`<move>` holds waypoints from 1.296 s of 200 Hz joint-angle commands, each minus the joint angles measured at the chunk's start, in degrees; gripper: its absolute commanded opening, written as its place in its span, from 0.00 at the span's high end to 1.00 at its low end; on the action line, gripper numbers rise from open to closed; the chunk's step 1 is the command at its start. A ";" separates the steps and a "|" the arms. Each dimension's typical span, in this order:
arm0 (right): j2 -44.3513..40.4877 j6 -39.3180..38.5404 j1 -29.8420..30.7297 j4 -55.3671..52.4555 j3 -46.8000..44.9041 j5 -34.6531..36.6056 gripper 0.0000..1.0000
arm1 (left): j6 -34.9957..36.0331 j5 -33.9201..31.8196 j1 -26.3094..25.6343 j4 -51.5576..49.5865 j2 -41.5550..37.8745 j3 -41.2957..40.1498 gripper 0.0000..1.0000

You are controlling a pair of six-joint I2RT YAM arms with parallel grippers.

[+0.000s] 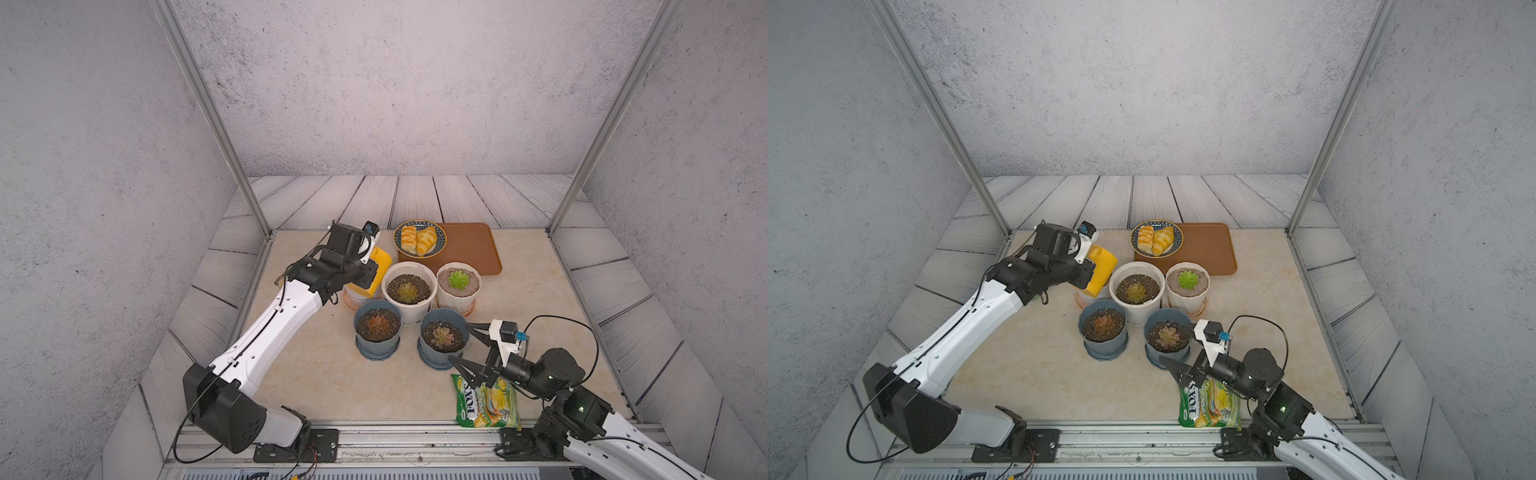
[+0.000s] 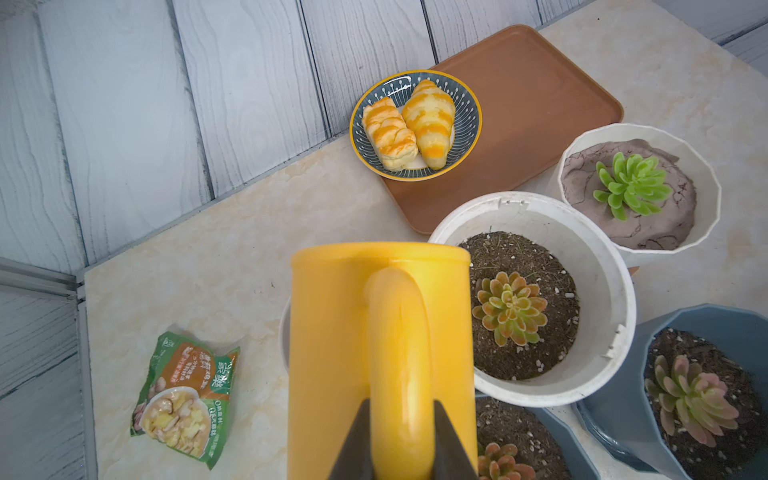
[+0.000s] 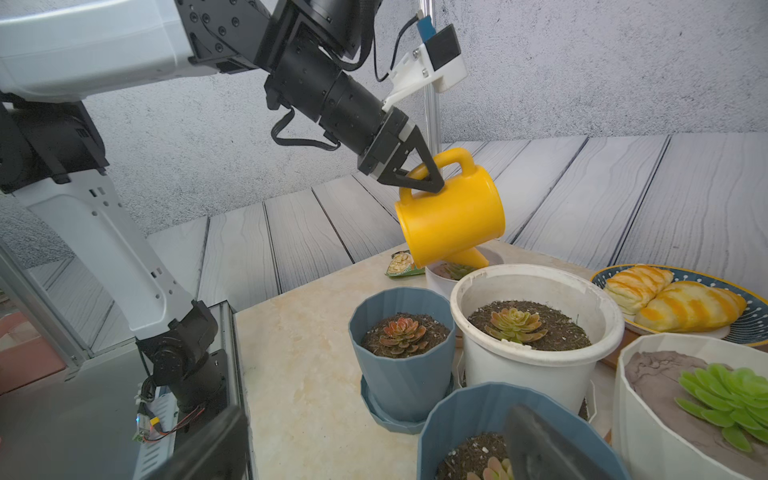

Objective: Water the succulent around the soil edge
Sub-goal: Water the soil of the potted plant with water.

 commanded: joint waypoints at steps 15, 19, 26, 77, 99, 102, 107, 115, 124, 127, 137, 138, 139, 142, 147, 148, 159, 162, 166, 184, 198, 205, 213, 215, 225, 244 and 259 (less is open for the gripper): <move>-0.57 -0.56 0.06 -0.07 1.10 0.57 0.01 | -1.29 2.39 -0.36 -0.09 -4.31 -2.87 1.00; -0.57 -0.61 0.00 -0.07 1.10 0.65 0.01 | -1.39 2.67 -0.36 -0.06 -4.68 -3.20 1.00; -0.57 -0.64 0.06 -0.07 1.10 0.75 0.01 | -1.55 2.99 -0.36 -0.18 -5.28 -3.76 1.00; -0.23 -0.70 0.06 -0.05 0.94 0.96 0.01 | -1.15 1.77 -0.36 -2.61 -9.00 -6.12 1.00; 0.08 -0.74 0.06 0.19 0.92 1.01 0.01 | -0.45 -0.06 -0.36 -3.04 -10.82 -6.77 1.00; 0.13 -0.74 0.06 0.19 0.92 0.93 0.01 | -0.40 -0.42 -0.32 -3.01 -11.08 -6.88 1.00; 0.18 -0.74 0.05 0.15 0.92 0.92 0.01 | -0.23 -0.93 -0.31 -3.02 -11.48 -7.06 1.00; 0.29 -0.74 0.06 0.11 0.99 0.92 0.01 | -0.02 -1.71 -0.31 -3.00 -12.01 -7.34 1.00; 0.26 -0.74 0.06 0.10 0.92 0.98 0.01 | 0.17 -2.63 -0.28 -3.12 -12.35 -7.52 1.00; 0.30 -0.83 0.06 0.11 0.92 1.01 0.01 | 0.24 -2.95 -0.28 -3.27 -12.46 -7.54 1.00; 0.31 -0.83 0.04 0.11 0.92 1.01 0.01 | 0.56 -4.11 -0.28 -3.65 -12.56 -7.54 1.00; 0.31 -0.83 0.05 0.11 0.92 1.05 0.01 | 0.63 -4.28 -0.28 -3.68 -12.52 -7.54 1.00; 0.35 -0.83 0.06 0.11 0.92 1.03 0.01 | 0.62 -4.41 -0.28 -3.69 -12.50 -7.49 1.00; 0.24 -0.83 0.06 0.11 0.92 1.08 0.01 | 0.66 -4.90 -0.28 -3.85 -12.49 -7.53 1.00; 0.30 -0.80 0.06 0.11 0.92 1.01 0.01 | 0.58 -5.83 -0.28 -4.04 -12.51 -7.53 1.00; 0.35 -0.81 0.06 0.11 0.92 1.01 0.01 | 0.55 -6.02 -0.28 -4.09 -12.50 -7.49 1.00; 0.31 -0.82 0.06 0.11 0.92 0.92 0.01 | 0.21 -7.68 -0.28 -4.22 -12.65 -7.57 1.00; 0.31 -0.83 0.11 0.11 0.94 0.92 0.01 | 0.06 -7.96 -0.28 -4.23 -12.73 -7.62 1.00; 0.26 -0.83 0.06 0.11 0.92 0.92 0.01 | -0.06 -8.32 -0.28 -4.08 -12.81 -7.70 1.00; 0.40 -0.83 0.02 0.11 0.92 1.01 0.01 | -0.40 -9.71 -0.28 -3.23 -13.19 -8.35 1.00; 0.39 -0.83 0.06 0.10 0.92 1.01 0.01 | -0.03 -10.31 -0.28 -2.49 -13.03 -8.48 1.00; 0.38 -0.83 0.06 0.11 0.92 1.01 0.01 | 0.16 -10.38 -0.28 -2.02 -12.86 -8.58 1.00; 0.40 -0.83 0.06 0.08 0.92 1.01 0.01 | 0.31 -10.43 -0.28 -1.51 -12.67 -8.55 1.00; 0.35 -0.83 0.06 0.03 0.92 1.03 0.01 | 0.34 -10.43 -0.28 -1.38 -12.60 -8.47 1.00; 0.40 -0.85 0.06 -0.06 1.01 1.01 0.01 | 0.51 -10.80 -0.28 -0.86 -12.20 -8.33 1.00; 0.27 -0.91 0.06 -0.16 1.10 0.92 0.01 | 1.11 -12.03 -0.20 -0.31 -11.24 -7.81 1.00; 0.20 -0.83 0.06 -0.16 1.14 0.92 0.01 | 2.09 -13.11 -0.11 0.44 -10.13 -7.40 1.00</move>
